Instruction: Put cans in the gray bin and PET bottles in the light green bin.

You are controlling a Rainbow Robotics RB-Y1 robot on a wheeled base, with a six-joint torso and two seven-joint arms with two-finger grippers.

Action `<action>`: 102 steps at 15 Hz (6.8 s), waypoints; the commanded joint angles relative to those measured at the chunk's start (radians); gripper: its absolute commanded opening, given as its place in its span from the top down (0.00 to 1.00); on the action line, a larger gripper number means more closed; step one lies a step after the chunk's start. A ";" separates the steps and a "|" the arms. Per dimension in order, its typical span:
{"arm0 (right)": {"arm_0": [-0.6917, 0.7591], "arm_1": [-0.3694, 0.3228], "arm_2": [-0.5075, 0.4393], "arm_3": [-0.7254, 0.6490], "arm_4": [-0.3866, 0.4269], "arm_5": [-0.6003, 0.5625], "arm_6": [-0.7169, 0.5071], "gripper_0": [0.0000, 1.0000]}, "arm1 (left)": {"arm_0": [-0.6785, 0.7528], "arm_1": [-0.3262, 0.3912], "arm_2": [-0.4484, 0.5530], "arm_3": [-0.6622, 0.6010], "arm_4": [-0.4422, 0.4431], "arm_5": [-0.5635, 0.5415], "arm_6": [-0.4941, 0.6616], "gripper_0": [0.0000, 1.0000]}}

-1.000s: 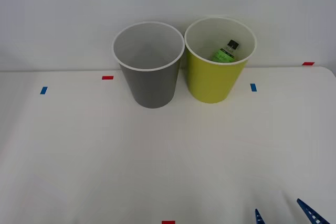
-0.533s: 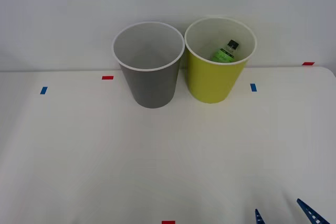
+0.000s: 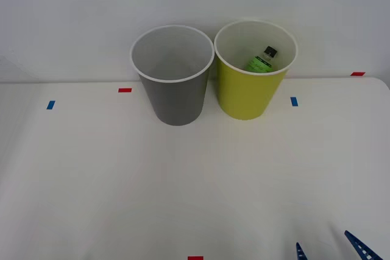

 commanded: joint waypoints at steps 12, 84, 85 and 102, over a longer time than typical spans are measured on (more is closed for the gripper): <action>0.000 0.000 0.000 0.000 0.000 0.000 0.000 0.00 | 0.000 0.000 0.000 0.000 0.000 0.000 0.000 0.00; 0.000 0.000 0.000 0.000 0.000 0.000 0.000 0.00 | 0.000 0.000 0.000 0.000 0.000 0.000 0.000 0.00; 0.000 0.000 0.000 0.000 0.000 0.000 0.000 0.00 | 0.000 0.000 0.000 0.000 0.000 0.000 0.000 0.00; 0.000 0.000 0.000 0.000 0.000 0.000 0.000 0.00 | 0.000 0.000 0.000 0.000 0.000 0.000 0.000 0.00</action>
